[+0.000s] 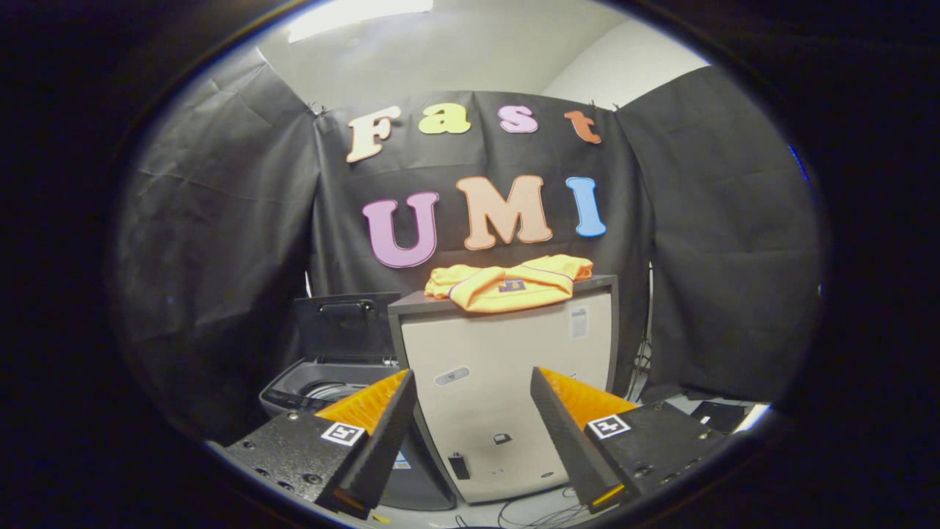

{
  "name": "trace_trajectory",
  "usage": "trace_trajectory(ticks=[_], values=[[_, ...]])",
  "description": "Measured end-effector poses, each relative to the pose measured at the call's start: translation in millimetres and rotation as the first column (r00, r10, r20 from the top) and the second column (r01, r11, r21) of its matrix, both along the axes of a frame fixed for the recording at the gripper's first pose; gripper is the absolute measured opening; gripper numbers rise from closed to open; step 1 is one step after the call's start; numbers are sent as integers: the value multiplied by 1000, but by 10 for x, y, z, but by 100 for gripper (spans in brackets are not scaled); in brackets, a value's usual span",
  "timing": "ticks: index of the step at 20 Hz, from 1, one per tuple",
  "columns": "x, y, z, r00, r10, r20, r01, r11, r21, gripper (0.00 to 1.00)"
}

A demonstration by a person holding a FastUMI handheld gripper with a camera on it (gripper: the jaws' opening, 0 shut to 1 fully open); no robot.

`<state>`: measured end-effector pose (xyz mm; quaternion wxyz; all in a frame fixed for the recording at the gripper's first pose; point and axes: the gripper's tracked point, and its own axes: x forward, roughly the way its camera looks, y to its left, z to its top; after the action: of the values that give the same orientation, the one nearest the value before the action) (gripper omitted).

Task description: Put the clothes into the washing machine and then close the washing machine lid.

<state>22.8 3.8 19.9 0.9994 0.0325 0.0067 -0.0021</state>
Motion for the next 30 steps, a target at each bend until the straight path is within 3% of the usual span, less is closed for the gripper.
trace_trajectory(ticks=[6, 14, 19, 30], values=[[201, 121, 155, 999, 26, -26, -26, 999, 30, 94], [760, 134, 502, 996, 29, -83, -29, 1000, 3, 95], [1105, -33, 805, 996, -17, -90, 15, 1000, -20, 95], [2285, -301, 1180, 985, -70, -156, 51, 991, -123, 95]])
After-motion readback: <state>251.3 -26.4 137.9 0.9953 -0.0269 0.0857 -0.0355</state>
